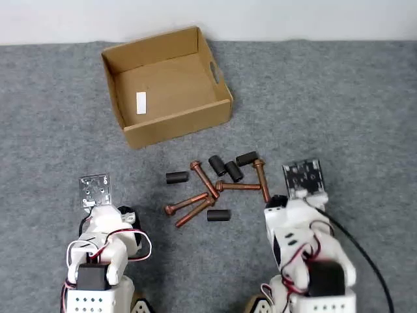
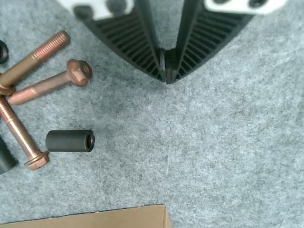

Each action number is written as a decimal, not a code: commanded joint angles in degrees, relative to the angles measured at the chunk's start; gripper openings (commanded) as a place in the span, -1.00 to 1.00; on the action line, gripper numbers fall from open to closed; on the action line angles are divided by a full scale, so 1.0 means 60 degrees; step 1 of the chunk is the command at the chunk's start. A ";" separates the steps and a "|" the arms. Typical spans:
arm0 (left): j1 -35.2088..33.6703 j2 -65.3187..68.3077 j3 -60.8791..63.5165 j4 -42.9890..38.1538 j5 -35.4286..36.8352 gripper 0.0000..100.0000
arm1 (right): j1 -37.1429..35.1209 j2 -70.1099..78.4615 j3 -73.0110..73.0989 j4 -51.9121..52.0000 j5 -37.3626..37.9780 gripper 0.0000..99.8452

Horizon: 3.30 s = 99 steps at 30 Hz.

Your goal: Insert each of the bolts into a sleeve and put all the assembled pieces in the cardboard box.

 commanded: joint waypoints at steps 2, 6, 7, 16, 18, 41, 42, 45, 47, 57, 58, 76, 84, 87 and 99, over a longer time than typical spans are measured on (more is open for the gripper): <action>0.0000 -0.0073 -0.0037 0.0059 0.0059 -0.99 | -0.0344 0.3289 -0.2359 -0.0154 0.0088 -0.98; 0.0000 -0.0073 -0.0037 0.0059 0.0059 -0.99 | -0.0432 0.5912 -0.4029 -0.0110 0.0088 -0.98; 0.0000 -0.0073 -0.0037 0.0059 0.0059 -0.99 | -0.0447 0.6513 -0.4396 -0.0110 0.0088 -0.98; 0.0000 -0.0073 -0.0037 0.0059 0.0059 -0.99 | -0.1018 1.0952 -0.7077 0.0593 0.0674 -0.91; 0.0000 -0.0073 -0.0037 0.0059 0.0059 -0.99 | -0.1238 1.1744 -0.7502 0.0769 0.0777 -0.90; 0.0000 -0.0073 -0.0037 0.0059 0.0059 -0.99 | -0.2103 1.7575 -1.1883 0.0813 0.1626 -0.64; 0.0000 -0.0073 -0.0037 0.0059 0.0059 -0.99 | -0.2147 1.7722 -1.1971 0.0769 0.1626 -0.64; 0.0000 -0.0073 -0.0037 0.0059 0.0059 -0.99 | -0.2190 1.8176 -1.2322 0.0769 0.1626 -0.64; 0.0000 -0.0073 -0.0037 0.0059 0.0059 -0.99 | -0.2308 1.8498 -1.2571 0.0769 0.1626 -0.64; 0.0000 -0.0073 -0.0037 0.0059 0.0059 -0.99 | -0.2527 2.0081 -1.3832 0.0769 0.1626 -0.93; 0.0000 -0.0073 -0.0037 0.0059 0.0059 -0.99 | -0.2513 2.0242 -1.4037 0.0828 0.1626 -0.95; 0.0000 -0.0073 -0.0037 0.0059 0.0059 -0.99 | -0.2205 1.6432 -1.4271 0.4066 0.1538 -0.98; 0.0000 -0.0073 -0.0037 0.0059 0.0059 -0.99 | -0.2147 1.3326 -1.3905 0.5062 0.0440 -0.98; 0.0000 -0.0073 -0.0037 0.0059 0.0059 -0.99 | -0.1941 1.2037 -1.3158 0.5062 0.0176 -0.98; 0.0000 -0.0073 -0.0037 0.0059 0.0059 -0.99 | -0.0872 0.8125 -0.8484 0.4769 -0.0234 -0.98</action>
